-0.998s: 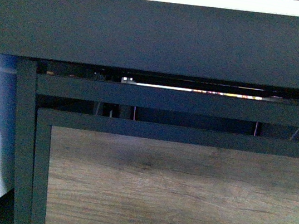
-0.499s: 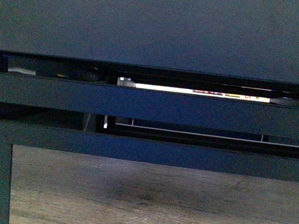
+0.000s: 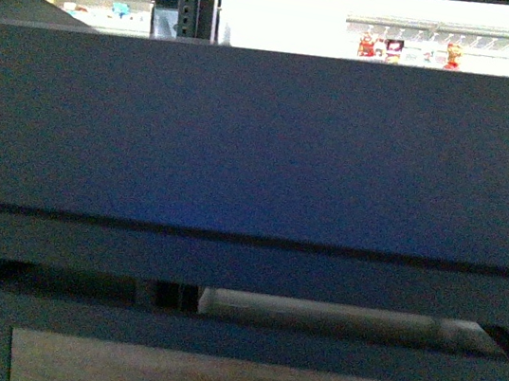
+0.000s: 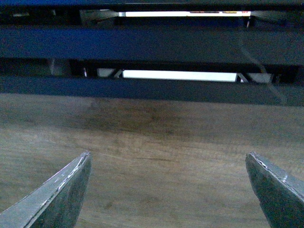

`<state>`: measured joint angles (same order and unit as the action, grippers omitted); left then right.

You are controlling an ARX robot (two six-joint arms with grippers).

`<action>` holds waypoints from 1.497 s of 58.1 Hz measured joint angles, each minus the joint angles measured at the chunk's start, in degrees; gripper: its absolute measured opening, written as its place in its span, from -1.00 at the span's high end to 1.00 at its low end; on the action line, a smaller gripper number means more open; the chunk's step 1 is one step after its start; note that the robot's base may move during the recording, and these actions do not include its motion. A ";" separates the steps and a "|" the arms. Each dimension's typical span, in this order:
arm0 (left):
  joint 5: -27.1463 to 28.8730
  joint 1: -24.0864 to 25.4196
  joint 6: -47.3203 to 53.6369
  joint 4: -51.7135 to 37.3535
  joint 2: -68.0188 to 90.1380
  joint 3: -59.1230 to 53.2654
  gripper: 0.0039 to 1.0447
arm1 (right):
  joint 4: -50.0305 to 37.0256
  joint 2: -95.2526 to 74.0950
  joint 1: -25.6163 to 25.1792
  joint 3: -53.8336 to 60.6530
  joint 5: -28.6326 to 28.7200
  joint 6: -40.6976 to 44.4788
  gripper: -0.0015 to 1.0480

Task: Pick lemon from shelf

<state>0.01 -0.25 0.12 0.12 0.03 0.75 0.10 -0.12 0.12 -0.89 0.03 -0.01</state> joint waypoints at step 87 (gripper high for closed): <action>0.02 0.00 0.00 0.00 0.02 0.00 -0.85 | 0.02 0.00 0.00 0.00 0.00 0.02 -0.86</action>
<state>0.03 -0.25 0.12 0.12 0.05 0.75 0.12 -0.12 0.12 -0.89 0.03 0.01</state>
